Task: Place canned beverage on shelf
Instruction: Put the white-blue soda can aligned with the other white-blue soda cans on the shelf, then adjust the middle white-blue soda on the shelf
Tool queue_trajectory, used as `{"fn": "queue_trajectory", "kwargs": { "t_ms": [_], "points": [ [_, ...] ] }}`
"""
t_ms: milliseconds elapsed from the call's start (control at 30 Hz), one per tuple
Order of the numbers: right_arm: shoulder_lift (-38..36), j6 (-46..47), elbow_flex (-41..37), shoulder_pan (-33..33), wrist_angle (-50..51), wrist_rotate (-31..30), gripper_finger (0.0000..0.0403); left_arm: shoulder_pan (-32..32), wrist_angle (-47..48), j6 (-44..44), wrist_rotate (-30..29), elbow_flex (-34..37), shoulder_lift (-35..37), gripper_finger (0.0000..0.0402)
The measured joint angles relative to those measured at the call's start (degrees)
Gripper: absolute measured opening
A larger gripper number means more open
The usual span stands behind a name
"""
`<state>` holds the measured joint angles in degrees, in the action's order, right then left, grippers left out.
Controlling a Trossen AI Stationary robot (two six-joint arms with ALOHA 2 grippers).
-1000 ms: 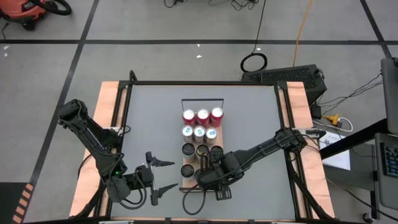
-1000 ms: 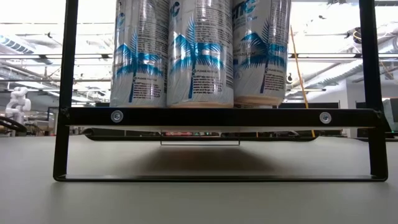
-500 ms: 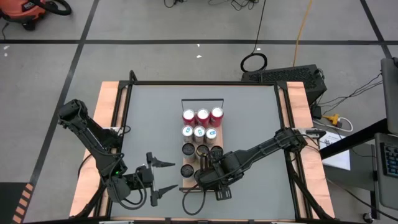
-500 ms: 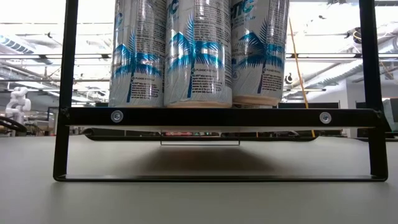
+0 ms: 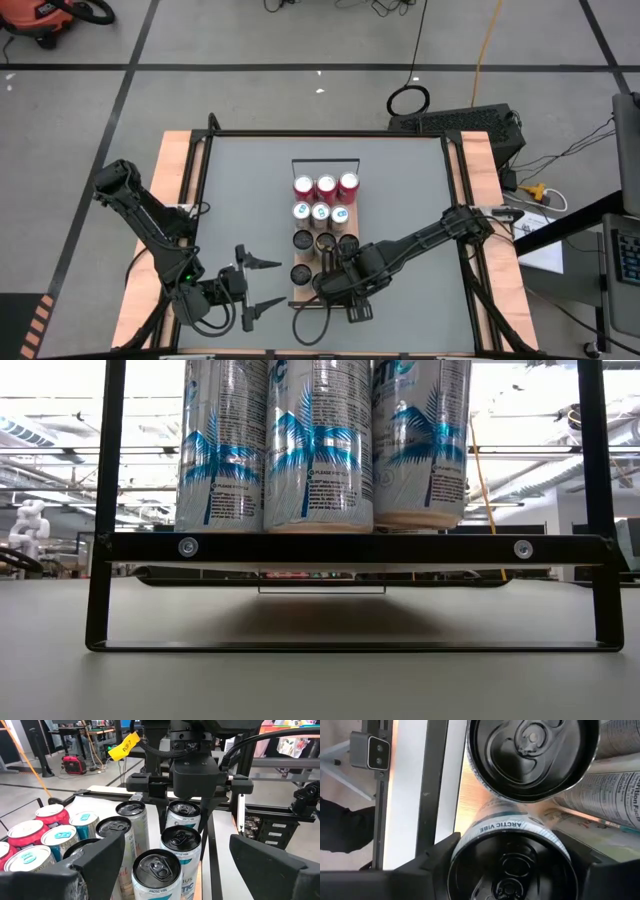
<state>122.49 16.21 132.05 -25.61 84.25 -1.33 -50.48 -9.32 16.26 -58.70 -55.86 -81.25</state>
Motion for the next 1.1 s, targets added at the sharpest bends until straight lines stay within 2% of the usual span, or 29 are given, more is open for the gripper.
{"fn": "queue_trajectory", "kwargs": {
  "t_ms": [200,667,933,1100],
  "points": [
    [0.01,-0.46,0.09,0.2,-0.02,-0.18,0.0248,0.0,0.0,0.04,0.0,0.0,0.0,0.0361],
    [-1.67,1.17,0.1,0.94,0.07,-0.15,0.0249,0.0,1.34,2.87,-0.02,0.0,0.0,0.0361],
    [-3.79,3.52,0.11,0.25,-0.66,-3.64,0.0249,-0.01,1.31,2.96,-0.01,0.0,0.0,0.0361],
    [-5.72,4.13,0.11,-1.76,-2.85,-8.95,0.025,-0.02,1.29,2.96,-0.02,0.0,0.0,0.0361]
  ]
}}
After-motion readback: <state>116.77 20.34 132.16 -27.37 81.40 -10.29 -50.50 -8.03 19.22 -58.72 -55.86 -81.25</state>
